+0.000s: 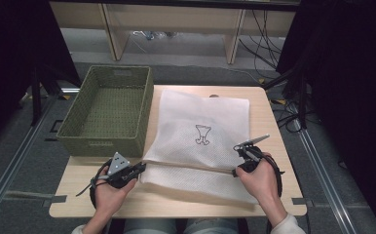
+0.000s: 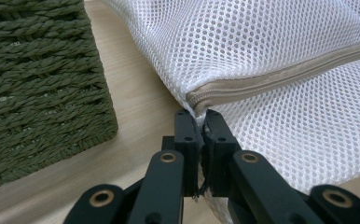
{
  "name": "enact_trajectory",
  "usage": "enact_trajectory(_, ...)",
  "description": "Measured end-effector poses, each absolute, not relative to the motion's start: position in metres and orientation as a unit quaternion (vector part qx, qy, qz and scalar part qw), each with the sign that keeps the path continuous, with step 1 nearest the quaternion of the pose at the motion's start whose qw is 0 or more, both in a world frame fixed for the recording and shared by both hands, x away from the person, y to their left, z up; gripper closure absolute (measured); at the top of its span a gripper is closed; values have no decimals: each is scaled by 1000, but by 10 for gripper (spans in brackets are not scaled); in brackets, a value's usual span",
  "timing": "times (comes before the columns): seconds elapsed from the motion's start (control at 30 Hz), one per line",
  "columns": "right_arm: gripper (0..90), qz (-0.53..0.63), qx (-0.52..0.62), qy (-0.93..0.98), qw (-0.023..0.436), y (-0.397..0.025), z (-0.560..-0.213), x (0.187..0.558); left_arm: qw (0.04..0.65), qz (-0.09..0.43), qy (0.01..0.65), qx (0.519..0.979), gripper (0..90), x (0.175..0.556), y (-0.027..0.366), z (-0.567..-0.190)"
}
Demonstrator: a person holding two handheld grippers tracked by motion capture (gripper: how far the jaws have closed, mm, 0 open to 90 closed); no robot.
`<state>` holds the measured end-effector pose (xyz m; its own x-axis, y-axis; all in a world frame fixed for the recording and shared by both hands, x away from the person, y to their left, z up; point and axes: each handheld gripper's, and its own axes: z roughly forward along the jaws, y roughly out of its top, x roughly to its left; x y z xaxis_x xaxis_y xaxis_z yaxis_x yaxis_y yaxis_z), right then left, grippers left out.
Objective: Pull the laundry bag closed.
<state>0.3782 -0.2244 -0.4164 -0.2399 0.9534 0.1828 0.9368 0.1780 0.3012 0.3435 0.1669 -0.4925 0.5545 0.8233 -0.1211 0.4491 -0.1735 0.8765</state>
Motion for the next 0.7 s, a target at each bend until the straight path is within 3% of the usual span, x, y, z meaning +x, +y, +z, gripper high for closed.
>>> enact_trajectory(0.7, 873, 168, 634, 755, 15, -236, -416, 376, 479, 199, 428, 740, 846, 344, 168, -492)
